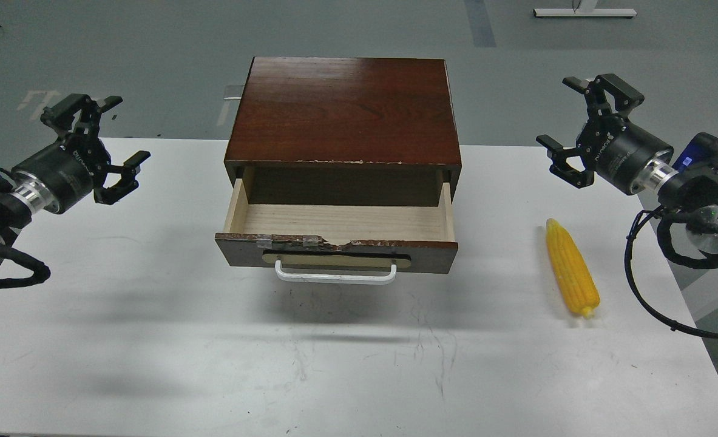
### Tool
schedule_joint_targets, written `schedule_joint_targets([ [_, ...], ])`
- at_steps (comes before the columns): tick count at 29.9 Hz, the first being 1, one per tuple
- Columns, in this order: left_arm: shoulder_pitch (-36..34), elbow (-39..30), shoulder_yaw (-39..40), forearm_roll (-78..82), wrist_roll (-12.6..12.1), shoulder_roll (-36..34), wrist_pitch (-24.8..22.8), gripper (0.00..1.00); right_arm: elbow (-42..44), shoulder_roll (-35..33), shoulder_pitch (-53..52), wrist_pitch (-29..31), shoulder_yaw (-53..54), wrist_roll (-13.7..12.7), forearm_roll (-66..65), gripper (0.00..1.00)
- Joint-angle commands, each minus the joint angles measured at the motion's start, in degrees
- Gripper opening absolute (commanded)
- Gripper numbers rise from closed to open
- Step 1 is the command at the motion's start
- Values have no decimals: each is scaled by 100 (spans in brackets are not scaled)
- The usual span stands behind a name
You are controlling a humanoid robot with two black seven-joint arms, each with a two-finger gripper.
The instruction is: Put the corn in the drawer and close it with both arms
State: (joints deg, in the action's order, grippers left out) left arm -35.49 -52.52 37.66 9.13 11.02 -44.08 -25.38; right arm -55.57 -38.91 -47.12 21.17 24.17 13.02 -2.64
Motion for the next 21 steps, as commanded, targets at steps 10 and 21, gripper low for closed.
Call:
schedule_joint_targets([
  [10,69,-30,-4,-35,199,-100,-2,98,-15,68,53,-95,9,-124,18,100],
  [21,87,-30,-31,-35,199,-144,-72,98,-85,15,27,-122,0,-176,26,100],
])
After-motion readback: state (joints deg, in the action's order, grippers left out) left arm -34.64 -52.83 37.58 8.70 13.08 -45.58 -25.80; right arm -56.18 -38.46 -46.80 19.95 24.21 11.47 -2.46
